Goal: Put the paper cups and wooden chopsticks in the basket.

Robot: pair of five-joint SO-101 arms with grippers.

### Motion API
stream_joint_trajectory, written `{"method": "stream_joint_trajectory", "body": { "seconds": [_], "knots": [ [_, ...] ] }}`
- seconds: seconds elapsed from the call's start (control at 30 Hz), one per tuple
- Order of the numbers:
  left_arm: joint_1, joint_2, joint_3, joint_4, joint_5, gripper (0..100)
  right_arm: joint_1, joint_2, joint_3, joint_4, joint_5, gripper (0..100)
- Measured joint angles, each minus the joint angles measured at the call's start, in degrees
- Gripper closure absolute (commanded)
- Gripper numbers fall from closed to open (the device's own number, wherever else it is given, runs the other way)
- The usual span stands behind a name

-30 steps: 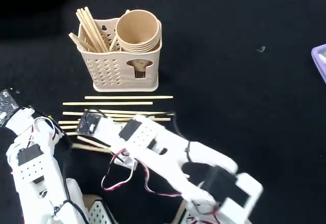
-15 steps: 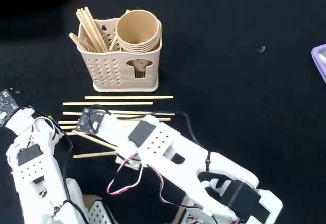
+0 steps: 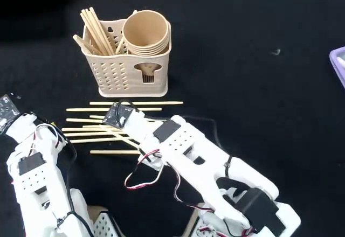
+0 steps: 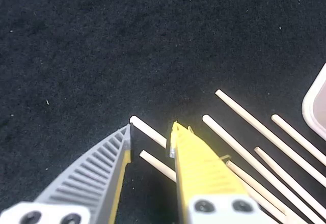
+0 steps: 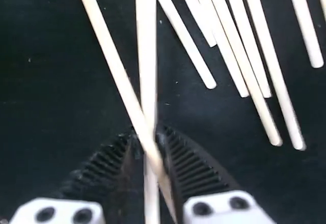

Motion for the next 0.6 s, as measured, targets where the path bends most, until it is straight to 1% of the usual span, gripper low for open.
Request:
{"method": "stream_joint_trajectory", "body": {
  "seconds": [0.07, 0.17, 0.33, 0.47, 0.6],
  "knots": [
    [0.0, 0.0, 0.0, 0.0, 0.0, 86, -2.37, 0.0, 0.0, 0.0, 0.18, 84.0],
    [0.0, 0.0, 0.0, 0.0, 0.0, 86, -3.78, 0.0, -0.09, 0.0, 0.18, 86.4],
    [0.0, 0.0, 0.0, 0.0, 0.0, 86, -4.13, 0.0, -0.09, -1.32, 0.09, 87.6],
    [0.0, 0.0, 0.0, 0.0, 0.0, 86, -4.13, 0.35, -0.09, -4.48, 0.09, 87.5],
    [0.0, 0.0, 0.0, 0.0, 0.0, 86, -4.13, 6.15, -0.79, -7.91, 0.35, 87.5]
  ]
}}
